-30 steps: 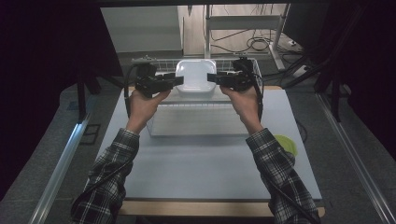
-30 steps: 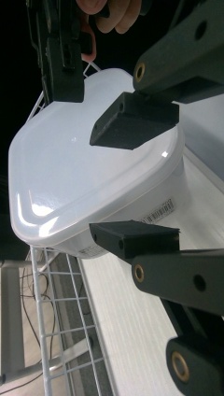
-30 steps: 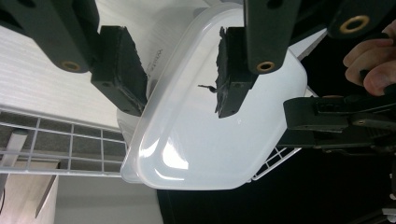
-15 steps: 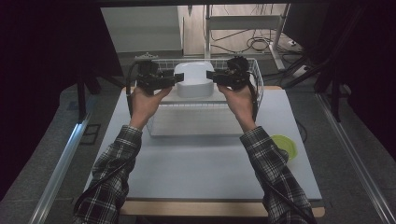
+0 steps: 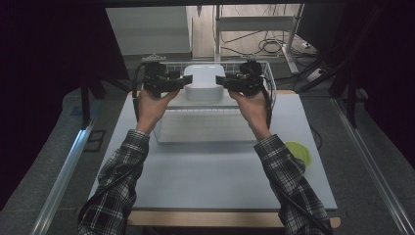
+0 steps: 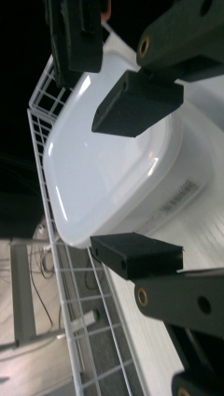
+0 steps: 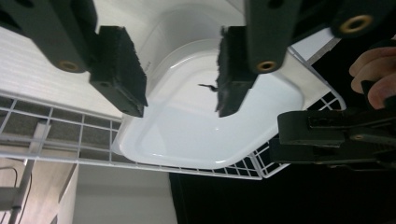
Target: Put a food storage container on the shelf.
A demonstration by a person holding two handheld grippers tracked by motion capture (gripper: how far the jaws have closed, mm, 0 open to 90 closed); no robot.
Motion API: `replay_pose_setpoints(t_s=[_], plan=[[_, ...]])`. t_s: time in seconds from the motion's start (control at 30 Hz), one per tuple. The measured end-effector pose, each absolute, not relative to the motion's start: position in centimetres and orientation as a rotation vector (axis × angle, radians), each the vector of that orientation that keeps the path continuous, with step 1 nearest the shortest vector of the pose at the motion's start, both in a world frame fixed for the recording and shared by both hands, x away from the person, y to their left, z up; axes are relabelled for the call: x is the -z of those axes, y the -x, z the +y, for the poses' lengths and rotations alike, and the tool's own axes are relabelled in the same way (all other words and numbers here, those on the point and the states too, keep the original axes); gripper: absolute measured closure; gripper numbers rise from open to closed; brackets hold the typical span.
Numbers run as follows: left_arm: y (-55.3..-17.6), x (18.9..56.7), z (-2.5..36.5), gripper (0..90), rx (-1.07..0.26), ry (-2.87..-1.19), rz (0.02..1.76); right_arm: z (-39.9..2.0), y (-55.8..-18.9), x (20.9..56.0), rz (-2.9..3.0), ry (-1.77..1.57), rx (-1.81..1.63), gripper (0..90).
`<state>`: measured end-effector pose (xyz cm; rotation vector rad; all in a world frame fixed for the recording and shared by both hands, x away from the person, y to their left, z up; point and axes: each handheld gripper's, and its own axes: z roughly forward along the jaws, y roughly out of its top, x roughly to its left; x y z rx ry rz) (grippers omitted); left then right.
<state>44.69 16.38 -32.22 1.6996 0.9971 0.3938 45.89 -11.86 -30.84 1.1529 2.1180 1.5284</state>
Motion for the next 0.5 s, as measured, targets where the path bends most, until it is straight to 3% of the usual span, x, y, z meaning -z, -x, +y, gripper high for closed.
replay_pose_setpoints(t_s=[0.3,0.5], plan=[[-42.4,32.3,16.6,18.0,-0.324,-1.696,0.917,-12.6,-43.7,31.2,2.162,-1.034,-1.545,33.2],[-40.2,33.5,16.6,10.3,-0.347,-1.772,0.866,-13.6,-42.4,32.5,2.184,-0.990,-1.520,25.3]])
